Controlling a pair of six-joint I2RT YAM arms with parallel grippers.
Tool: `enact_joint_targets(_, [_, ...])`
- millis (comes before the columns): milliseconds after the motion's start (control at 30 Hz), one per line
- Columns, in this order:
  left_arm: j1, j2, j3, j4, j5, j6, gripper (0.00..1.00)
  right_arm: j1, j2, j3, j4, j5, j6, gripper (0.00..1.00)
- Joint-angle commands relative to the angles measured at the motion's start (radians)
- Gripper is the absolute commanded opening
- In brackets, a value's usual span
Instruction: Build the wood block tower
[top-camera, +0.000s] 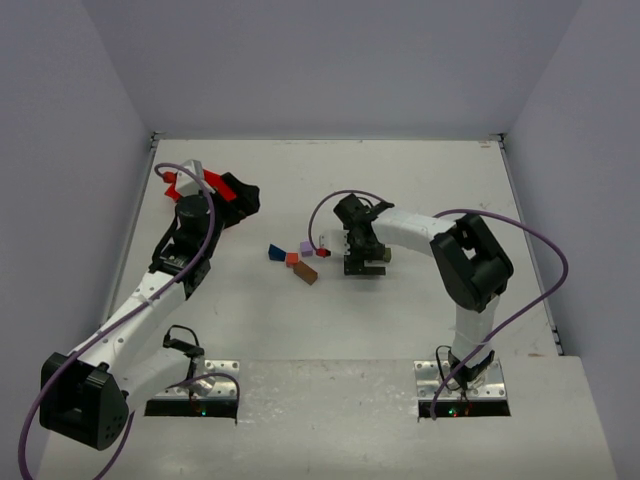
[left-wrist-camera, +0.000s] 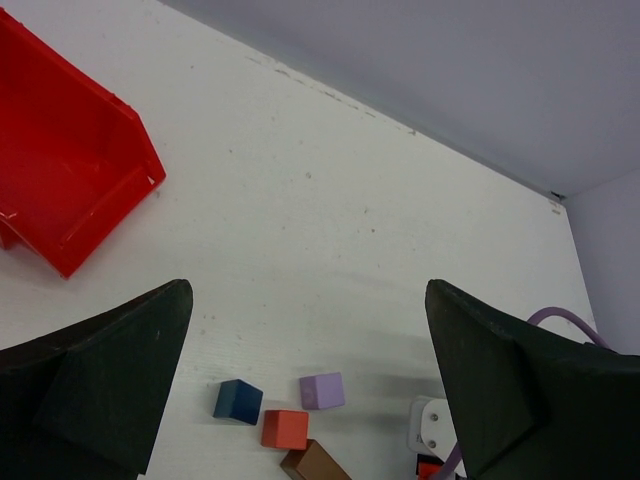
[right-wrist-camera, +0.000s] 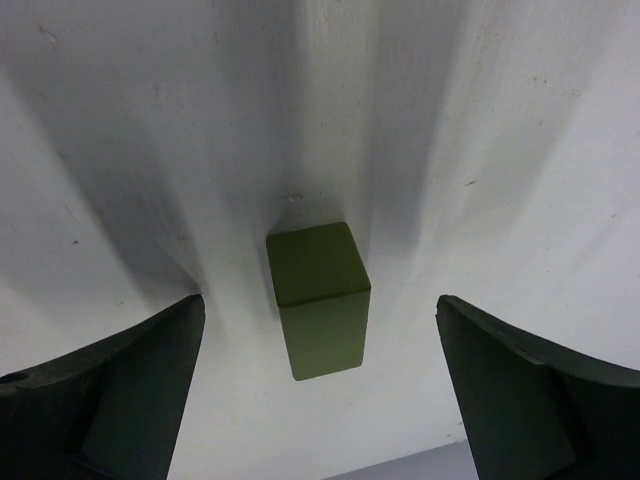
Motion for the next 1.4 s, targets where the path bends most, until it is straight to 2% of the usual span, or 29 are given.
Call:
enact_joint_targets(0, [0.008,0.006,0.006,0.054,0.022,0.006,1.0,0.007,-0.08,0.013,0.033,-0.028,0.016,0.99])
enact_joint_targets(167, [0.008,0.012,0.017,0.038,0.017,-0.004,1.0,0.006,-0.25,-0.039,0.102,-0.092,0.03,0.99])
enact_joint_targets(267, [0.008,0.053,0.067,-0.029,-0.005,-0.04,1.0,0.007,-0.37,-0.109,0.179,-0.156,0.061,0.99])
enact_joint_targets(367, [0.008,0.106,0.111,-0.087,-0.008,-0.067,1.0,0.005,-0.507,-0.204,0.319,-0.204,0.146,0.99])
enact_joint_targets(500, [0.007,0.147,0.136,-0.145,0.003,-0.097,1.0,0.005,-0.672,-0.289,0.549,-0.181,0.527,0.99])
enact_joint_targets(633, [0.006,0.152,0.129,-0.151,0.026,-0.126,1.0,0.006,-0.74,-0.319,0.588,-0.213,0.818,0.99])
enact_joint_targets(700, [0.006,0.151,0.129,-0.169,0.03,-0.122,1.0,0.005,-0.751,-0.38,0.637,-0.343,0.864,0.99])
enact_joint_targets(767, [0.006,0.145,0.121,-0.188,0.016,-0.122,1.0,0.006,-0.744,-0.404,0.658,-0.367,0.887,0.99])
enact_joint_targets(933, [0.006,0.144,0.102,-0.202,-0.005,-0.123,1.0,0.017,-0.692,-0.431,0.676,-0.249,1.005,0.99])
enact_joint_targets(1133, [0.006,0.154,0.106,-0.196,0.0,-0.12,1.0,0.054,-0.624,-0.39,0.669,-0.19,1.015,0.99])
enact_joint_targets(1367, [0.006,0.181,0.116,-0.186,0.012,-0.112,1.0,0.119,-0.51,-0.315,0.639,0.014,1.038,0.99])
